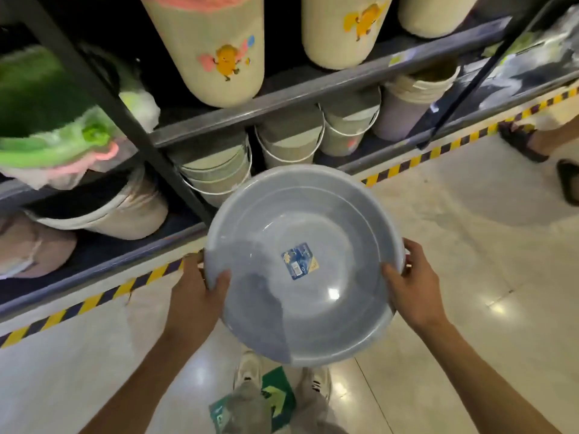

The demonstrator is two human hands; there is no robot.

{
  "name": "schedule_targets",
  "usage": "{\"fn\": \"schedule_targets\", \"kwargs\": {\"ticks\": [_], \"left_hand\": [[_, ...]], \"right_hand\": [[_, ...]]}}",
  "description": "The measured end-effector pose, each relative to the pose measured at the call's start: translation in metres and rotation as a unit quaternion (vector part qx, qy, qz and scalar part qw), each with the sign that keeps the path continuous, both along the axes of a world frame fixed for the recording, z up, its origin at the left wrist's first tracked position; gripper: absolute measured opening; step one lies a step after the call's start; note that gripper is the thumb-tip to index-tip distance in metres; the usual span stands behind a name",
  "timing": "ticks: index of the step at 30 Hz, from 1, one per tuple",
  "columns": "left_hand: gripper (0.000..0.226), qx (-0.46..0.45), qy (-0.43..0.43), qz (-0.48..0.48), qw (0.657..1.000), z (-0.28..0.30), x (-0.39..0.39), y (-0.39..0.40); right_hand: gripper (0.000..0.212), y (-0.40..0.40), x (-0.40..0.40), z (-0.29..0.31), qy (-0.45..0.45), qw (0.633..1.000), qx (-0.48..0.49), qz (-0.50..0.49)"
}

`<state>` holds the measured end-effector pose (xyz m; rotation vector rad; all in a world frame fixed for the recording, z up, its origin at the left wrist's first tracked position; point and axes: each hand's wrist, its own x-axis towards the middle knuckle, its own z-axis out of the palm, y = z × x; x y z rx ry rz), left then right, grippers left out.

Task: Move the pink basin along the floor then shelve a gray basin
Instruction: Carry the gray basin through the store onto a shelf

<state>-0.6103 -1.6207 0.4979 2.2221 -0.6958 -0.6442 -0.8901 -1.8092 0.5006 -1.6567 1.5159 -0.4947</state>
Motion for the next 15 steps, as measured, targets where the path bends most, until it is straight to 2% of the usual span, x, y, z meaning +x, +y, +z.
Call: {"fn": "schedule_targets", "kwargs": {"ticks": [8,15], "left_hand": [[0.031,0.084,0.04,-0.017,0.996,-0.233,0.03,-0.033],[0.029,0.126,0.06,-0.025,0.99,-0.367,0.03,-0.035]], "right_hand": [[0.053,-0.026,0.028,-0.226,0.058,0.998,0.033,0.013],[0.051,-0.022,0.028,-0.364,0.123,0.991,0.036,0.034]]}}
